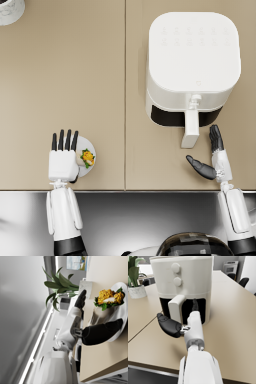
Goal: Pick up the chicken rolls and place it into the air fryer
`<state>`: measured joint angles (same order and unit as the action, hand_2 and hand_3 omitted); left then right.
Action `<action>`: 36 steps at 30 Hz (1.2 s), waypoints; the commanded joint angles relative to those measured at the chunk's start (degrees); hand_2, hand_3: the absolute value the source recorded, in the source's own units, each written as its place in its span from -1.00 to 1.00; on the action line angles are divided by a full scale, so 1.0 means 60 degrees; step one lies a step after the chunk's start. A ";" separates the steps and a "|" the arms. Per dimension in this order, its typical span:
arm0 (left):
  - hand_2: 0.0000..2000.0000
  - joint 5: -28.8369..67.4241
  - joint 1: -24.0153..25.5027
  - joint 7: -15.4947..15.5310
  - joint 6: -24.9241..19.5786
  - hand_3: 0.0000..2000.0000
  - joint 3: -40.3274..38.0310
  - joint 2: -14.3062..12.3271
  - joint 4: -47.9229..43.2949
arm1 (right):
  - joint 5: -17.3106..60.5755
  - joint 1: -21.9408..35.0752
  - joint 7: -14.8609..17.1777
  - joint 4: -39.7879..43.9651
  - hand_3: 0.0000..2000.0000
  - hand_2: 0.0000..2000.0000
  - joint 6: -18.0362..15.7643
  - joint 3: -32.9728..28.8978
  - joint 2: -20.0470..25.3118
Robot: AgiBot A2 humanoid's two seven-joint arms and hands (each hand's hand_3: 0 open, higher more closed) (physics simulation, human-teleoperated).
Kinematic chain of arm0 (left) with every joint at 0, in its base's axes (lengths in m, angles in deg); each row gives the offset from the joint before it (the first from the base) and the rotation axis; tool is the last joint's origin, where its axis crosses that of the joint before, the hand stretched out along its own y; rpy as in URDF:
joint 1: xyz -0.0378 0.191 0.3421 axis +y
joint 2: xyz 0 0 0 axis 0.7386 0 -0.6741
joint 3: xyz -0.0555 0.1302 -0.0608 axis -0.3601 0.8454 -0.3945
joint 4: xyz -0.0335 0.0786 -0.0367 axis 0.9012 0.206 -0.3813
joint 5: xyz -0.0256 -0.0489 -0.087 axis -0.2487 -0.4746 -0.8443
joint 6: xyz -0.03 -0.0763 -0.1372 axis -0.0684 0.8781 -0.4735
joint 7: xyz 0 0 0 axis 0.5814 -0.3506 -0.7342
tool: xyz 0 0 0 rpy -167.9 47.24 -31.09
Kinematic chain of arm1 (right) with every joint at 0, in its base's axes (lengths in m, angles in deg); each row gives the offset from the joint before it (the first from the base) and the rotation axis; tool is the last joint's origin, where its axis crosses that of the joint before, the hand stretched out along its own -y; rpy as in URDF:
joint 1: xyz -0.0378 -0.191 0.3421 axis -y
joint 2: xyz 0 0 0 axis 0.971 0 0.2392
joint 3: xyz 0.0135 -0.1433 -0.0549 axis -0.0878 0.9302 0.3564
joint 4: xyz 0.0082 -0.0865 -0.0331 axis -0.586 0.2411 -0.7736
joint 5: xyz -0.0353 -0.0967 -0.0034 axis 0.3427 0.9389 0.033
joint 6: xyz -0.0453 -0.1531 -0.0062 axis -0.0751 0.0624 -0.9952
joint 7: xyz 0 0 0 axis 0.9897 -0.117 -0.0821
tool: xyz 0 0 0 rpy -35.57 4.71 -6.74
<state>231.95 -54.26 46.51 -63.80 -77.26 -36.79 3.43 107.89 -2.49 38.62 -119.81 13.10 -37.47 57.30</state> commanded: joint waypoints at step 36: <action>1.00 0.0012 -0.1165 -0.2122 0.3453 1.00 0.1427 -0.0252 -0.3489 | 0.0027 0.0985 0.0013 0.1308 1.00 1.00 0.1142 0.1472 0.0702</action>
<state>232.02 -59.62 33.78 -43.07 -69.55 -38.23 -16.74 108.16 3.79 38.78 -107.96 16.94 -29.79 61.38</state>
